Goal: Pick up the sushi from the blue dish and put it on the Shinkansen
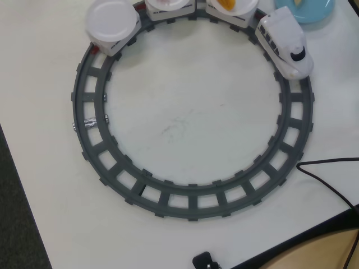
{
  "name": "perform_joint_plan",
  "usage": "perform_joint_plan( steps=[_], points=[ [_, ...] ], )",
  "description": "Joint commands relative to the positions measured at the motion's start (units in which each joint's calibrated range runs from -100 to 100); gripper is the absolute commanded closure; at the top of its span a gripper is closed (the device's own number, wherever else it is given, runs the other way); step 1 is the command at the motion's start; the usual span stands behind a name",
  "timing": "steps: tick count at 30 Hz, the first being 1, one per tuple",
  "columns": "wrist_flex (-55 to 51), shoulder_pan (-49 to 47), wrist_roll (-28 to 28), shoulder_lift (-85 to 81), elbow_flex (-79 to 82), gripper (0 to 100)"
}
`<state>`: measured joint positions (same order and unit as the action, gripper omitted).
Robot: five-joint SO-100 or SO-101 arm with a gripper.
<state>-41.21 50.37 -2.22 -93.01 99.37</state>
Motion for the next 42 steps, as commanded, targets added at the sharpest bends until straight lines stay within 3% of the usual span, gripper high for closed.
perform_joint_plan(
  steps=[1, 25, 34, 42],
  points=[
    [-0.1, 0.1, -0.2, -0.7, 0.3, 49],
    [1.7, -0.6, -0.2, 2.7, -1.3, 49],
    [22.0, -0.6, -0.6, 44.1, -20.8, 49],
    [15.6, -0.6, -0.1, 70.0, -54.9, 49]
  ],
)
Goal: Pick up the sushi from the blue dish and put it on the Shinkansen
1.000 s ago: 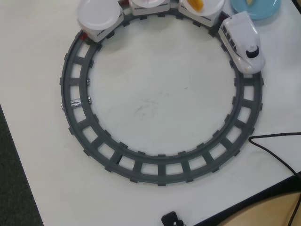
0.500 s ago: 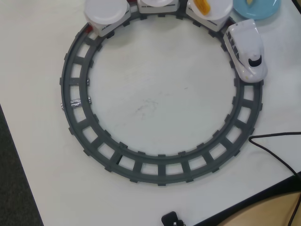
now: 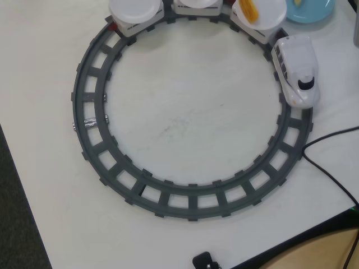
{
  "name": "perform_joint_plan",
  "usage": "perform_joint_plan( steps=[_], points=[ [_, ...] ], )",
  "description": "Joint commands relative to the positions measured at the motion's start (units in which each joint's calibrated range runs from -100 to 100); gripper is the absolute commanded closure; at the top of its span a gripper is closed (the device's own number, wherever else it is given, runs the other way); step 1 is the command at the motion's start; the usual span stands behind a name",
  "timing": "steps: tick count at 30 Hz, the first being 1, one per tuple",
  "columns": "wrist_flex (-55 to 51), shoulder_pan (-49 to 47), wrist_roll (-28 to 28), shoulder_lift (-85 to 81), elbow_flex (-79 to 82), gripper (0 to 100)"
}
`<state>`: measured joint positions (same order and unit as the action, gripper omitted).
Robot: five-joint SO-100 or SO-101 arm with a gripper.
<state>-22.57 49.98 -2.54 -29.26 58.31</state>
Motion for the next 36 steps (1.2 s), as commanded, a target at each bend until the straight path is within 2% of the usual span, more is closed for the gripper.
perform_joint_plan(
  steps=[1, 6, 10, 13, 18, 25, 30, 36],
  points=[
    [-5.7, -0.9, 0.2, 8.5, -18.1, 49],
    [-27.1, -3.8, 0.9, 18.1, -40.2, 49],
    [-45.7, -7.3, 8.5, 26.0, -57.9, 49],
    [-55.0, -7.2, 13.4, 32.1, -67.9, 49],
    [-57.8, -5.1, 23.8, 43.8, -73.6, 49],
    [-57.5, -3.1, 33.1, 60.1, -81.7, 49],
    [-57.3, -3.4, 36.5, 67.6, -89.9, 49],
    [-57.3, -4.6, 36.0, 71.6, -99.9, 49]
  ],
)
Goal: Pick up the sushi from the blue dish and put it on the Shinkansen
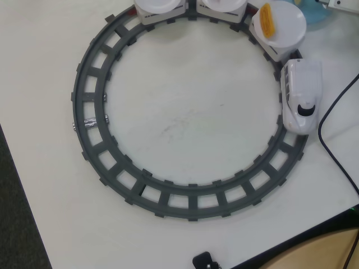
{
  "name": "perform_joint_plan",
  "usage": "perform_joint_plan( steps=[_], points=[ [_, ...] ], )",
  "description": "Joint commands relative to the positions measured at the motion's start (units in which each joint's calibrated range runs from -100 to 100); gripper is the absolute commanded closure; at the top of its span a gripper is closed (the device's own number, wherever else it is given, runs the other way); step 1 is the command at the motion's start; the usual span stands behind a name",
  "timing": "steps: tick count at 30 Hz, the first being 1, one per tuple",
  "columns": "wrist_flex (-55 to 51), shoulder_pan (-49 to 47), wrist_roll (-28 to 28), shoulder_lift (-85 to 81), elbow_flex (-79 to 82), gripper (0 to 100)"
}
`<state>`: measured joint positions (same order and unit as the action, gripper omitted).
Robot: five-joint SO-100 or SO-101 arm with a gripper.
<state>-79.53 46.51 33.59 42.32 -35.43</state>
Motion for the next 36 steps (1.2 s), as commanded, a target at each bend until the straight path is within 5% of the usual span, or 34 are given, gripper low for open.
perform_joint_plan(
  steps=[1, 20, 31, 36],
  points=[
    [-0.4, -1.3, -0.1, 0.3, -6.8, 49],
    [4.5, -5.9, 0.0, 6.7, -11.5, 51],
    [8.7, -5.0, 0.6, 8.4, -11.0, 68],
    [8.9, -5.1, 3.0, 8.3, -6.8, 95]
  ],
)
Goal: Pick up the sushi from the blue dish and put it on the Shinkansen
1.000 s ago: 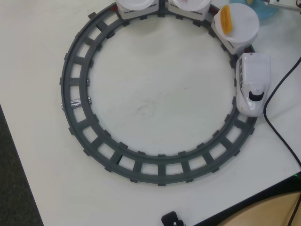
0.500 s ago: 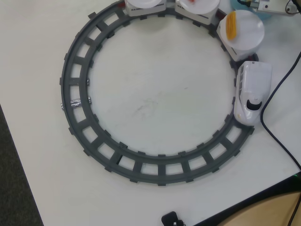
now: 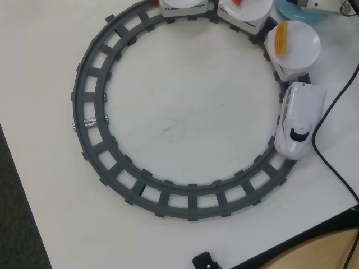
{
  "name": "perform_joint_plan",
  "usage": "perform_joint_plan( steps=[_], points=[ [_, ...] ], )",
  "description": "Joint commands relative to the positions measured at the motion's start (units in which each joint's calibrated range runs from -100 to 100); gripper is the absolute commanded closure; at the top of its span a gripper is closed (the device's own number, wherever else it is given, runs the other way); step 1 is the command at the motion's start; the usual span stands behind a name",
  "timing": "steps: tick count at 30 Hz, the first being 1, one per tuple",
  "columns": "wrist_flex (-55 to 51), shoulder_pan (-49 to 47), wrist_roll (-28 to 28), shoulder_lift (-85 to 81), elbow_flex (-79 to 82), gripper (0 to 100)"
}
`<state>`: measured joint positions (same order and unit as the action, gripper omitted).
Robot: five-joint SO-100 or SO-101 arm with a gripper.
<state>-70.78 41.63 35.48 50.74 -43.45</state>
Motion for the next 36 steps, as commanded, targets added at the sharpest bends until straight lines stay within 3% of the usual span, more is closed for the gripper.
perform_joint_plan(
  steps=[1, 10, 20, 28, 36],
  points=[
    [0.1, -0.3, 1.0, -0.2, 1.3, 100],
    [0.3, 1.4, 0.2, -1.2, 1.6, 98],
    [7.0, 4.2, -12.2, -21.0, 3.1, 98],
    [17.0, -2.3, -12.6, -32.6, 15.3, 98],
    [23.6, -7.7, -12.7, -33.1, 23.3, 98]
  ],
)
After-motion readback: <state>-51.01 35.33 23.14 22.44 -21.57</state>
